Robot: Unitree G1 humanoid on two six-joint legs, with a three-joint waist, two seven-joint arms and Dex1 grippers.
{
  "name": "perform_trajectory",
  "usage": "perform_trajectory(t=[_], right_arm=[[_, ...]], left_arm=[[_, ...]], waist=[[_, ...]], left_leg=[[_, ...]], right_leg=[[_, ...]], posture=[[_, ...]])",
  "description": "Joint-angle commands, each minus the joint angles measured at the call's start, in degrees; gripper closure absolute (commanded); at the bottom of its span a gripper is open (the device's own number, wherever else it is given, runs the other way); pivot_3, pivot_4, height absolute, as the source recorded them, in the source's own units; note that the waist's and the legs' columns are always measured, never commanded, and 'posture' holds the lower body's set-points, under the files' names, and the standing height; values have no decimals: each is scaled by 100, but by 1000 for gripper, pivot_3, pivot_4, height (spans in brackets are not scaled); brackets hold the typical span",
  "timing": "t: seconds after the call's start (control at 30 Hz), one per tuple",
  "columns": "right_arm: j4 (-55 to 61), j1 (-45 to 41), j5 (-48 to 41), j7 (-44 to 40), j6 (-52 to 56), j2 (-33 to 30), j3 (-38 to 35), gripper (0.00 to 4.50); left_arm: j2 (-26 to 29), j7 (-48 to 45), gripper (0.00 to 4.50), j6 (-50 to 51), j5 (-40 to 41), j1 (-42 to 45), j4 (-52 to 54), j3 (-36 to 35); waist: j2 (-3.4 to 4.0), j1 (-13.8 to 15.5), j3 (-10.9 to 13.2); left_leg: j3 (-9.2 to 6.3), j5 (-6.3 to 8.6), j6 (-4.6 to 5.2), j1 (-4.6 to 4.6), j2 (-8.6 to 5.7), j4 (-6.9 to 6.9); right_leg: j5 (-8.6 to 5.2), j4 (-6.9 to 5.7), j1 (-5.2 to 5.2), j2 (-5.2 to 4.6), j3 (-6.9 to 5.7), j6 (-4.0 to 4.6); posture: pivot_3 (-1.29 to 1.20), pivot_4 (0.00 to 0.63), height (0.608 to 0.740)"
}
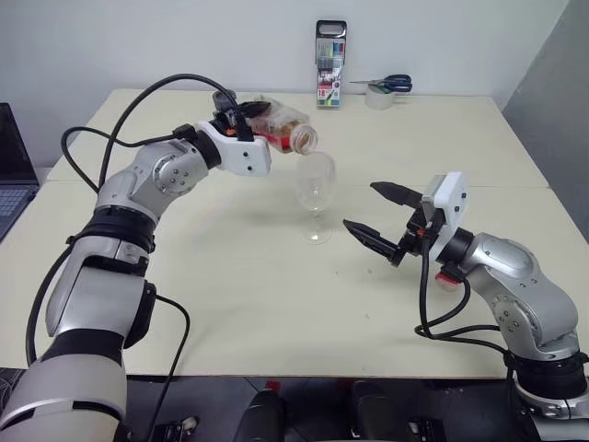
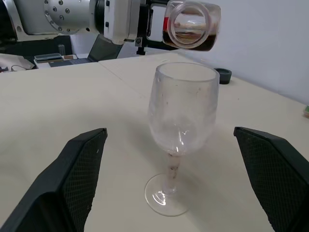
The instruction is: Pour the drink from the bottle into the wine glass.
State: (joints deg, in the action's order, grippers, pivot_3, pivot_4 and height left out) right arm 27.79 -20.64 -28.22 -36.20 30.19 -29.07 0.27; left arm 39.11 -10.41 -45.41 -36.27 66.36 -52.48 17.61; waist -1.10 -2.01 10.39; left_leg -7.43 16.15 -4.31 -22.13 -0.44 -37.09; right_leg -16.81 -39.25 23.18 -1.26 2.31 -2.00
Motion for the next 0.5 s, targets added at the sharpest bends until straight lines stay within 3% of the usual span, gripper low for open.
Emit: perform_trajectory(t=[0.03, 0.5], right_arm=[[195, 10, -5, 16, -135, 2, -84, 0], [266, -46, -109, 52, -19, -12, -147, 0]], left_arm=[[122, 320, 2839, -128, -88, 272, -28, 6], [233, 1015, 2839, -273, -577, 547, -456, 308]], waist=[[0, 0, 0], [0, -6, 0]], left_leg=[[0, 0, 0, 0, 0, -1], [1, 0, 0, 1, -3, -13]], right_leg=[[0, -1, 0, 0, 0, 0], [0, -27, 5, 0, 2, 0]], posture=[[0, 150, 740], [0, 150, 740]])
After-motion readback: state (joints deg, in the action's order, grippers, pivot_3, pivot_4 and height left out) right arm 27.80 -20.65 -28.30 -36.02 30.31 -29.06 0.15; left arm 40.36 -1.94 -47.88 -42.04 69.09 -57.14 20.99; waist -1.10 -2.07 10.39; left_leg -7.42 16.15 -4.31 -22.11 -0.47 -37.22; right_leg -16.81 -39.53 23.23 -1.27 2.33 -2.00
